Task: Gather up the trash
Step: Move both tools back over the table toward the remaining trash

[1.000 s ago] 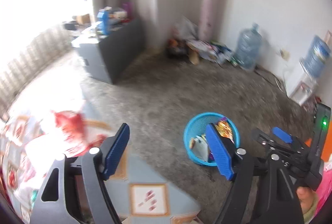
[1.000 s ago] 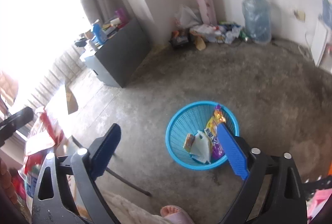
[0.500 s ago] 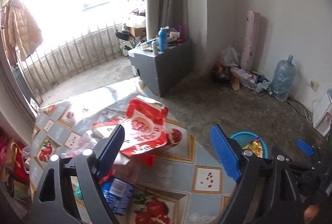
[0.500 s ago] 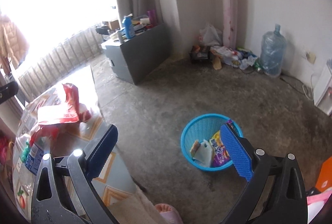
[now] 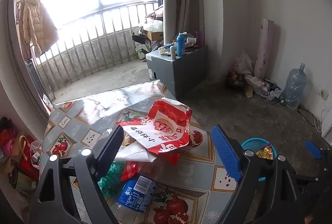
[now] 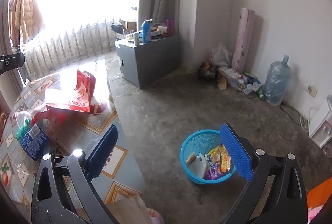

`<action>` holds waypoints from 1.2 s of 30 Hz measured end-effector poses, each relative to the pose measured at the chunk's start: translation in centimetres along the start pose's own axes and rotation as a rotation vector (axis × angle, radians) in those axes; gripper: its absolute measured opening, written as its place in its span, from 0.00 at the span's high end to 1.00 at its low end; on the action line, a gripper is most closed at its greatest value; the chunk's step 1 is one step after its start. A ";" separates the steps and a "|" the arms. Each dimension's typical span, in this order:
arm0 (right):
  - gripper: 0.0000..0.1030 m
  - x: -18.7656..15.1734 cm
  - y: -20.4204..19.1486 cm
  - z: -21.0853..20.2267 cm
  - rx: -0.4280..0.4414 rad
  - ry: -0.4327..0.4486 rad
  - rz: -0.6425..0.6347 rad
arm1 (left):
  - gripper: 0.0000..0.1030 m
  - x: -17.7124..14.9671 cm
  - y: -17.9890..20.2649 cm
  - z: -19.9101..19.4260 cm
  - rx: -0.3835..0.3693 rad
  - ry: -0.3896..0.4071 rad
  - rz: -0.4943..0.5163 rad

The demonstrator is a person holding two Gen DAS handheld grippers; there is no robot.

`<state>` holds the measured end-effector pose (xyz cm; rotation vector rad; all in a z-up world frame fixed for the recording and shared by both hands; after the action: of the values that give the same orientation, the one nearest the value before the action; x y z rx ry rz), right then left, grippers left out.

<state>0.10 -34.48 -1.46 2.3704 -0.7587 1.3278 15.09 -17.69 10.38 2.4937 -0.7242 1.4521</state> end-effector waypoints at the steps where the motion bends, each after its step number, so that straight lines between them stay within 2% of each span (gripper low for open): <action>1: 0.08 -0.1 -0.2 -0.2 0.007 -0.001 0.002 | 0.18 0.0 -0.1 0.0 0.005 0.000 -0.001; 11: 0.08 -0.3 -1.5 -0.6 0.055 -0.008 -0.011 | 0.18 -0.4 -2.3 -0.8 0.057 0.002 -0.018; 23: 0.08 0.2 -3.7 -1.2 0.155 -0.015 0.024 | 0.18 -1.8 -5.0 -1.6 0.054 0.013 -0.064; 36: 0.08 0.9 -7.5 -2.5 0.284 -0.008 0.068 | 0.18 -4.3 -11.1 -4.1 0.098 0.049 -0.129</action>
<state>3.17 -27.35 0.46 2.5875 -0.6983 1.5449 15.55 -5.14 9.89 2.5145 -0.4848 1.5308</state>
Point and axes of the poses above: each gripper's, at about its wrist camera, not at the fingertips, and z roughly the way its jaws point, y to its right, x to its top, the point moved 2 cm from there along z, roughly the way its jaws point, and after that the axes turned 5 degrees about y, right-handed, at the moved point
